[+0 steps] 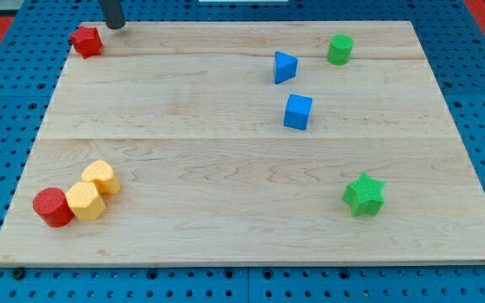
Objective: Move the red star towards the bottom side
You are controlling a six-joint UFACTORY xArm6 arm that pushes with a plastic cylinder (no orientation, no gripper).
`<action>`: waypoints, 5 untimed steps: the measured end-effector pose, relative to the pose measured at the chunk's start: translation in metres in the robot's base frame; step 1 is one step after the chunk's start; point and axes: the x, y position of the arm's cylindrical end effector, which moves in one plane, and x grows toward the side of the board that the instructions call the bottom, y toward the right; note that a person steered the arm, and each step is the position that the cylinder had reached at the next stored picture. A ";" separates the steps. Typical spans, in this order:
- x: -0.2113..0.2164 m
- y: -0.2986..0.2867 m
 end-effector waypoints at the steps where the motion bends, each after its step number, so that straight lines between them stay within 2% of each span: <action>1: 0.021 -0.030; 3: 0.084 0.018; 5: 0.055 0.001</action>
